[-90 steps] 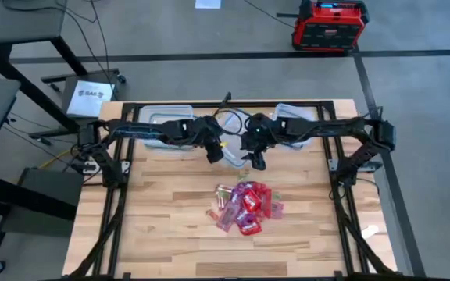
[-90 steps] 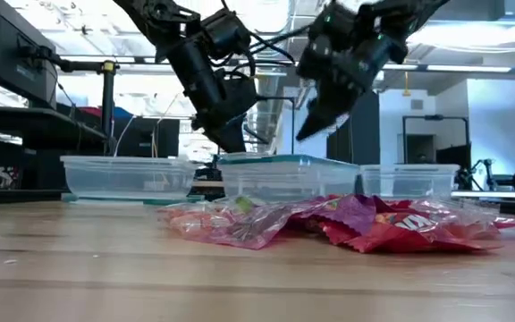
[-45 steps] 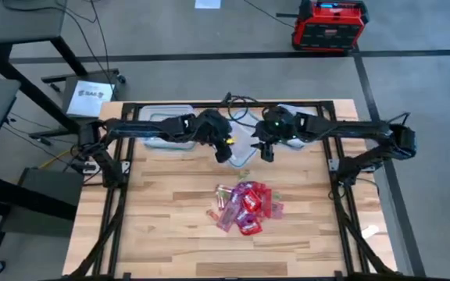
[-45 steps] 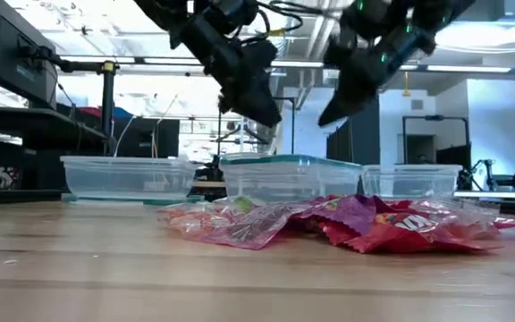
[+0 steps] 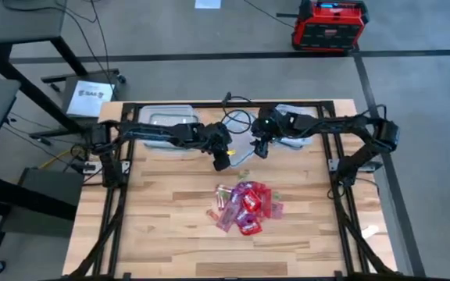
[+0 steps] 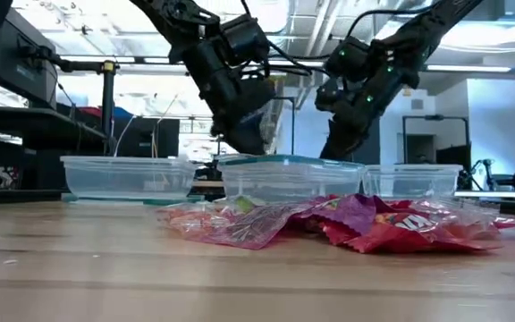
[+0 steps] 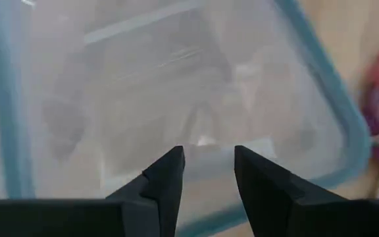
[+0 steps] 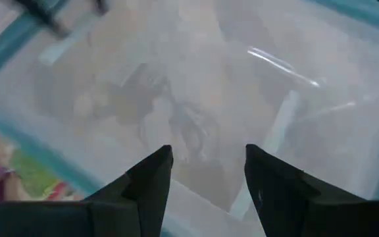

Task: Sort candy
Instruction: Open the bottom left transparent bin

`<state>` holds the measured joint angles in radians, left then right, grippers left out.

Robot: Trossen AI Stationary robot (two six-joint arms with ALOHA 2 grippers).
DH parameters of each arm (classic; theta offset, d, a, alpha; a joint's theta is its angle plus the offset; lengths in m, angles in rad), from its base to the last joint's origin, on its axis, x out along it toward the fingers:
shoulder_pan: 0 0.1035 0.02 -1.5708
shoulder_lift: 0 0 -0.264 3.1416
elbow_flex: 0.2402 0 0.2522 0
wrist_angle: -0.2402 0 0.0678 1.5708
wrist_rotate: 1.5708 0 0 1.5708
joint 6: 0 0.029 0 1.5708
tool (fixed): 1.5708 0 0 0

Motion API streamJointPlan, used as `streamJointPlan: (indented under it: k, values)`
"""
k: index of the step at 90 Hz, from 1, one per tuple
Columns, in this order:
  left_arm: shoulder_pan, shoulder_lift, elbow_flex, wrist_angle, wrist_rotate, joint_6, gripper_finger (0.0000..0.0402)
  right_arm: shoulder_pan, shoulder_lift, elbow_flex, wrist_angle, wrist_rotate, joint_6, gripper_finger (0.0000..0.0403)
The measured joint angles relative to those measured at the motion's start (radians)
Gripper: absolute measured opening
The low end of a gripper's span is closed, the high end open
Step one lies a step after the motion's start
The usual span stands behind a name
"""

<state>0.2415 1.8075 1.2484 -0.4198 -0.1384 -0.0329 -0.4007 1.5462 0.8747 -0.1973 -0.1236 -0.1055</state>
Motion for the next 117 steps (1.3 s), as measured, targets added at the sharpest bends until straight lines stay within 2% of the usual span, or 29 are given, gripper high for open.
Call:
streamJointPlan:
  k: [19, 34, 46, 52, 60, 70, 78, 86, 93, 101, 117]
  values:
    - [0.042, 0.002, 0.015, 0.024, -0.028, -0.006, 0.0123, 0.074, -0.092, 0.017, 0.041, -0.016, 0.000, 0.0177]
    - [0.046, 0.005, 0.077, -0.018, -0.032, -0.007, 0.0123, 0.113, -0.235, 0.033, -0.024, -0.014, 0.006, 0.0177]
    - [0.032, 0.004, 0.138, -0.021, -0.032, -0.004, 0.0123, 0.152, -0.315, 0.029, -0.174, -0.014, 0.105, 0.0177]
    - [0.025, 0.004, 0.154, -0.018, -0.030, 0.008, 0.0123, 0.189, -0.337, -0.022, -0.164, -0.012, 0.167, 0.0177]
    - [0.019, 0.004, 0.166, -0.017, -0.027, 0.022, 0.0123, 0.237, -0.351, -0.158, -0.022, -0.010, 0.267, 0.0177]
    - [0.015, 0.004, 0.169, -0.005, -0.027, 0.025, 0.0123, 0.285, -0.343, -0.389, 0.295, -0.004, 0.371, 0.0177]
    - [0.015, 0.004, 0.168, -0.006, -0.010, 0.026, 0.0123, 0.298, -0.323, -0.550, 0.601, 0.057, 0.427, 0.0177]
    - [0.015, 0.013, 0.168, 0.028, 0.002, 0.029, 0.0123, 0.294, -0.283, -0.660, 0.819, 0.130, 0.453, 0.0177]
    - [0.016, 0.016, 0.168, 0.045, 0.002, 0.030, 0.0123, 0.283, -0.243, -0.711, 0.932, 0.183, 0.434, 0.0177]
    - [0.016, 0.033, 0.170, 0.093, 0.012, 0.034, 0.0123, 0.261, -0.198, -0.723, 0.935, 0.200, 0.403, 0.0177]
    - [0.017, 0.093, 0.169, 0.133, 0.125, 0.086, 0.0123, 0.228, -0.100, -0.720, 1.060, 0.202, 0.320, 0.0177]
